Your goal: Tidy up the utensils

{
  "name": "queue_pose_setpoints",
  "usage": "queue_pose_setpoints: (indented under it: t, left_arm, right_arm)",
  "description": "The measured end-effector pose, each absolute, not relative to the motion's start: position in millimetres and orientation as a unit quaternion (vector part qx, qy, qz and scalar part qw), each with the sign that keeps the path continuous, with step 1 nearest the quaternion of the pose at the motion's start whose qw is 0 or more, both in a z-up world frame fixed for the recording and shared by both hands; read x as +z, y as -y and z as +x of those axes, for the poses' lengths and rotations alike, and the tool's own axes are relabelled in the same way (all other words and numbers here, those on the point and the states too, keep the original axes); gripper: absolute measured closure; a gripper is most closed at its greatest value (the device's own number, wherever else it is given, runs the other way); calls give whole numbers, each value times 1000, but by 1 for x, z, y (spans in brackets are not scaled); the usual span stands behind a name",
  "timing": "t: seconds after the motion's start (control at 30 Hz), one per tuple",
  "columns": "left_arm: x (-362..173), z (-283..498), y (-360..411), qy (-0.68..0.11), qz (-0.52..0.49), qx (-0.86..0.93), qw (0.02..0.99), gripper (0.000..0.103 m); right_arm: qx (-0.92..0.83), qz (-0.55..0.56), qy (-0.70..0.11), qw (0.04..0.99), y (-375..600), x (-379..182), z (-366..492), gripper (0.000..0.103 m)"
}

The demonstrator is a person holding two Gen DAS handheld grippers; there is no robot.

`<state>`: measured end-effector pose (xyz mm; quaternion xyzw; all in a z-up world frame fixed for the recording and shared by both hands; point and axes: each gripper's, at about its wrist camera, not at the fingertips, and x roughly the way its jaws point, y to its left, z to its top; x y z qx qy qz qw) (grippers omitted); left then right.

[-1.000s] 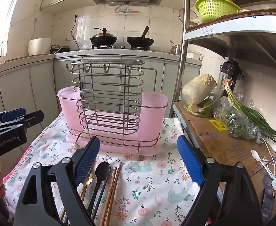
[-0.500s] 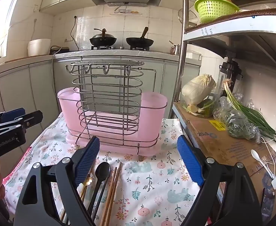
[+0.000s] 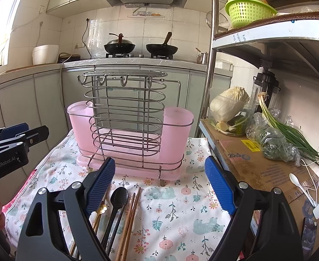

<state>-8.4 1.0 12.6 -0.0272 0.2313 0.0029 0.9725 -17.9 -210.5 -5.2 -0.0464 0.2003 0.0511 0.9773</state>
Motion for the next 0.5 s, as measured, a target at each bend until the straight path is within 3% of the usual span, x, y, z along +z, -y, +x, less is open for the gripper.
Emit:
queue_pose_setpoints:
  t: [0.5]
  left_arm:
    - [13,-13,-1,-225,-30,3,974,43]
  right_arm:
    - [51,-51,-197,978,208,-6,-20,18]
